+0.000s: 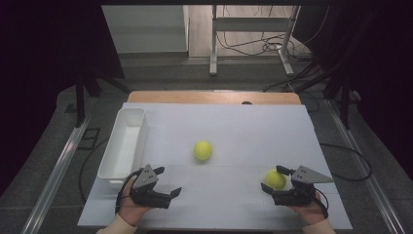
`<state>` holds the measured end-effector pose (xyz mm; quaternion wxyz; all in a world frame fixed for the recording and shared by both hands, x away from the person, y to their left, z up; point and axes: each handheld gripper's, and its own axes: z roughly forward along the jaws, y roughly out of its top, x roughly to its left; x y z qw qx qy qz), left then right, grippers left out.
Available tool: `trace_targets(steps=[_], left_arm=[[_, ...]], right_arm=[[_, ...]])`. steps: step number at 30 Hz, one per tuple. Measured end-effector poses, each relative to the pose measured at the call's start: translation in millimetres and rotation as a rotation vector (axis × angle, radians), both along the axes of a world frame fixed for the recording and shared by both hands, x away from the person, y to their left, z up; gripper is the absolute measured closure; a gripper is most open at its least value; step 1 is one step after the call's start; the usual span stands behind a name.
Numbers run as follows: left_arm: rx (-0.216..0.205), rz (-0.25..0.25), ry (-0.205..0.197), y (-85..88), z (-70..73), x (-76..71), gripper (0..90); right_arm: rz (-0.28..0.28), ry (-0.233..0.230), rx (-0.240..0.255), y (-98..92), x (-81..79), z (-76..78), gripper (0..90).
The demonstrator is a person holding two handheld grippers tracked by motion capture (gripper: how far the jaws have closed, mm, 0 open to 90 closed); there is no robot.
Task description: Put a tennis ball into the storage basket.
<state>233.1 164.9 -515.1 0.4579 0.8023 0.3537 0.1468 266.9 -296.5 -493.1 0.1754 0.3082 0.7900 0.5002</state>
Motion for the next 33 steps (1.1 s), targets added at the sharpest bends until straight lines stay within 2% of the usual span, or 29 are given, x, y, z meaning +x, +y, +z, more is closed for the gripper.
trace_targets(steps=[7,33], left_arm=[[0.005,0.004,-0.003,0.0,0.1,-0.1,6.6],[0.005,0.01,0.004,2.5,-0.5,1.8,6.7]], right_arm=[[0.0,-0.006,-0.018,1.5,0.1,-0.7,12.6],[0.014,0.001,-0.014,2.9,0.3,-0.8,12.6]])
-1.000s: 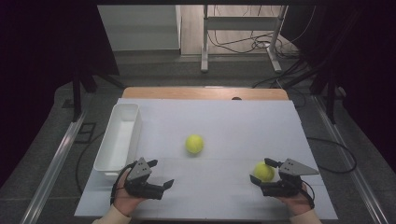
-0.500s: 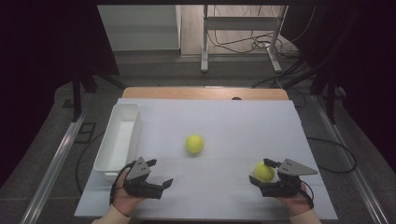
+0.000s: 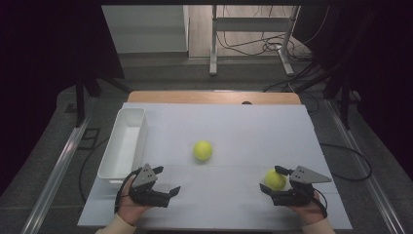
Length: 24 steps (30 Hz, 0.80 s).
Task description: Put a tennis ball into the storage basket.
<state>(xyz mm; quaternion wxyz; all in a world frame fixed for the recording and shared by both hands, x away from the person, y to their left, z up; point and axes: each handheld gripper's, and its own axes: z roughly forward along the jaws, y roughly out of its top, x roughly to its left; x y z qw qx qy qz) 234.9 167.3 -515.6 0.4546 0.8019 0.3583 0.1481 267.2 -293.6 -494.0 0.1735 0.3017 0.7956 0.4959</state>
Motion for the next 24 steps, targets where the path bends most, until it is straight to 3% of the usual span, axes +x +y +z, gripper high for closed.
trace_targets(steps=[17,24], left_arm=[[0.007,0.002,0.012,-15.9,1.0,4.5,6.9],[0.006,-0.008,0.018,-23.1,4.3,12.8,6.8]], right_arm=[[0.011,0.006,0.005,-0.1,-0.9,0.0,12.6],[0.021,0.003,-0.003,1.1,0.1,-0.7,12.7]])
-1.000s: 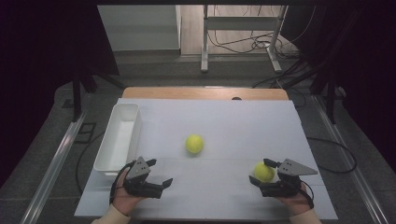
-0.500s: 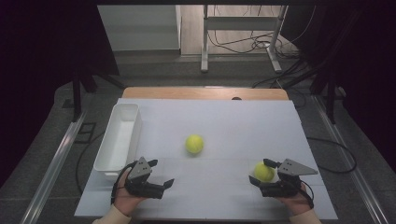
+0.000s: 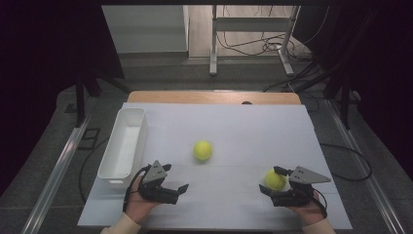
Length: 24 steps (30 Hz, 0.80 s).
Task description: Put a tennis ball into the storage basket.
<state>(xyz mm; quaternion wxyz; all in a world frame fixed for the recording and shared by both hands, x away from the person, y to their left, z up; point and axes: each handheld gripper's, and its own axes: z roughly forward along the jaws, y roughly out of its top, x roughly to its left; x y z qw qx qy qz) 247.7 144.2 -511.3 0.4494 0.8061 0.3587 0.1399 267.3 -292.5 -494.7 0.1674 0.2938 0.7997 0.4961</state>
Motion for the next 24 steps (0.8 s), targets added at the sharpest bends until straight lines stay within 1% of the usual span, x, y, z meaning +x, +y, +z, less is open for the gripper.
trace_targets(steps=[4,9,13,19,24], left_arm=[[-0.009,0.006,-0.001,-1.5,2.1,1.6,6.8],[-0.008,0.006,-0.008,-5.4,7.9,2.6,6.8],[0.005,0.004,-0.013,-8.8,10.8,4.0,6.8],[-0.012,0.015,-0.002,-12.1,15.4,10.0,6.8],[-0.012,0.013,-0.003,-17.3,17.6,15.0,6.8]], right_arm=[[0.002,0.001,-0.004,0.4,0.5,-0.2,12.7],[0.004,-0.001,0.0,0.2,0.5,-0.1,12.7],[0.004,-0.001,-0.001,0.3,0.5,-0.2,12.7],[0.0,-0.001,-0.003,0.6,0.4,-0.2,12.7],[0.001,0.001,0.0,0.4,0.7,-0.4,12.7]])
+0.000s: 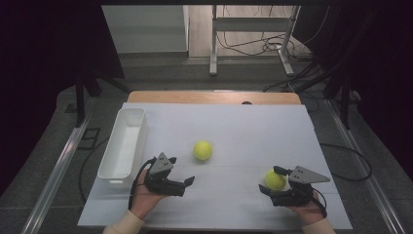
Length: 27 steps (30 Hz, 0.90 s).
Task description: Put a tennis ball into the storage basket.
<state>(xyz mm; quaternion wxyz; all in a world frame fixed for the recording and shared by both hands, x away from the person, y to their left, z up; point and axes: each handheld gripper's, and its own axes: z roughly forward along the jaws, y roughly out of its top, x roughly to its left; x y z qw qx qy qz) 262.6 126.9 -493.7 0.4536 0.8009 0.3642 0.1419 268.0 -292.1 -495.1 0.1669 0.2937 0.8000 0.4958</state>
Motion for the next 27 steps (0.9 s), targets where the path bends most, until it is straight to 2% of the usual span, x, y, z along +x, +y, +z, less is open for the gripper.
trace_targets(steps=[10,27], left_arm=[[0.012,-0.01,0.002,-12.3,3.2,9.7,6.8],[0.032,0.01,0.033,-25.3,-1.2,31.6,6.9]], right_arm=[[0.001,0.002,0.001,-0.4,0.1,0.0,12.7],[0.001,0.001,0.0,-0.1,0.3,-0.4,12.8]])
